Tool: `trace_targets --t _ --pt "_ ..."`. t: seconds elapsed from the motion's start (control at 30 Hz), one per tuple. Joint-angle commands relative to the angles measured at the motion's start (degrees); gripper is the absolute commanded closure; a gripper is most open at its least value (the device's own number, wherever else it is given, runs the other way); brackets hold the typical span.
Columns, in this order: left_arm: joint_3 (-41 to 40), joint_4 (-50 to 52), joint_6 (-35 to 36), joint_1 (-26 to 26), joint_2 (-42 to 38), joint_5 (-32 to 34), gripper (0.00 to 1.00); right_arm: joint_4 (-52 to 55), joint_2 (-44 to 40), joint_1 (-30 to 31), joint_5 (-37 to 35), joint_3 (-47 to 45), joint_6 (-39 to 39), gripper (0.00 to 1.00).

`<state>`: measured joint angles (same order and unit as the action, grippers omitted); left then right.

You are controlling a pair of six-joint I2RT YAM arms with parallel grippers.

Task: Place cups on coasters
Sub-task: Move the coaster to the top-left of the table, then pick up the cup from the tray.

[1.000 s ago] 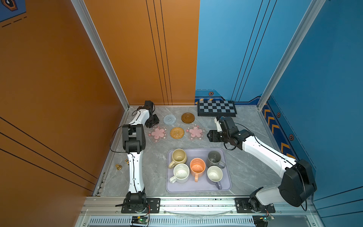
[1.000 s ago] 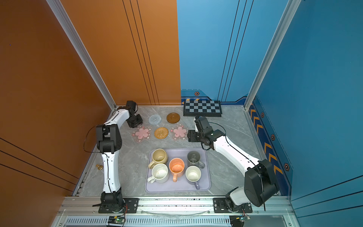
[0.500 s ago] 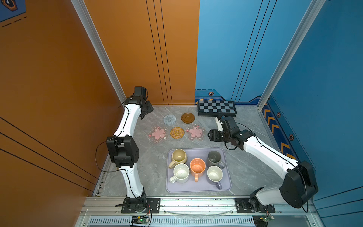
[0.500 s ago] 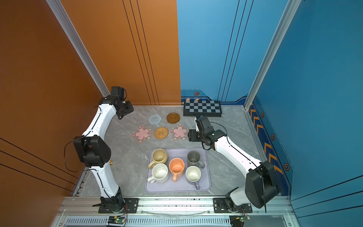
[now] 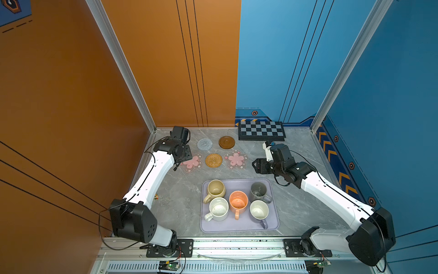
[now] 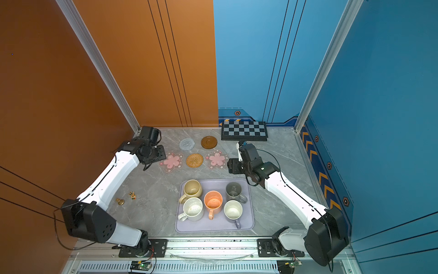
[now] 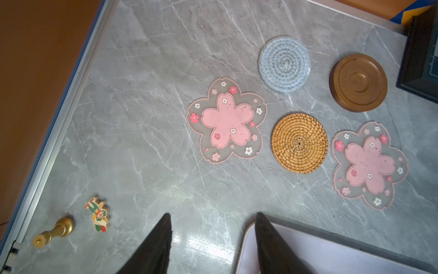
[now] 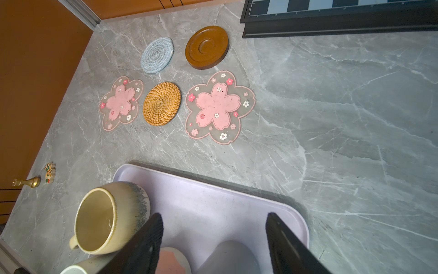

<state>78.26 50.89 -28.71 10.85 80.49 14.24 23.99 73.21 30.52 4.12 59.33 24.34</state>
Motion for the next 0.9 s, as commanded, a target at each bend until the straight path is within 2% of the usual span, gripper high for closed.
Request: trace_targets --t 0.0,0.13,0.3,0.47,0.7,0.87 --pt "-4.45 0.78 -2.33 0.44 -5.32 1.91 0.42 2.49 -3.71 0.26 -2.55 -1.39 0.86 0.28" --pt "-9.36 0.72 -3.50 2.15 -9.38 0.31 0.44 4.21 -6.06 0.33 -3.00 -2.63 0.97 0.27" --pt "-14.69 0.87 -4.78 5.68 -14.39 2.19 0.47 4.78 -9.38 0.41 -3.73 -5.98 2.00 0.27" --pt "-18.39 1.22 -4.87 6.54 -19.52 1.05 0.47 7.97 -12.07 0.41 -5.94 -7.24 2.40 0.25" --pt "-18.84 1.80 -4.58 6.72 -19.38 -1.73 0.47 12.37 -12.65 0.20 -9.12 -5.56 3.23 0.25" --pt "-17.42 1.81 -1.82 6.75 -15.00 -5.95 0.44 16.03 -13.14 0.15 -8.87 -4.94 3.61 0.25"
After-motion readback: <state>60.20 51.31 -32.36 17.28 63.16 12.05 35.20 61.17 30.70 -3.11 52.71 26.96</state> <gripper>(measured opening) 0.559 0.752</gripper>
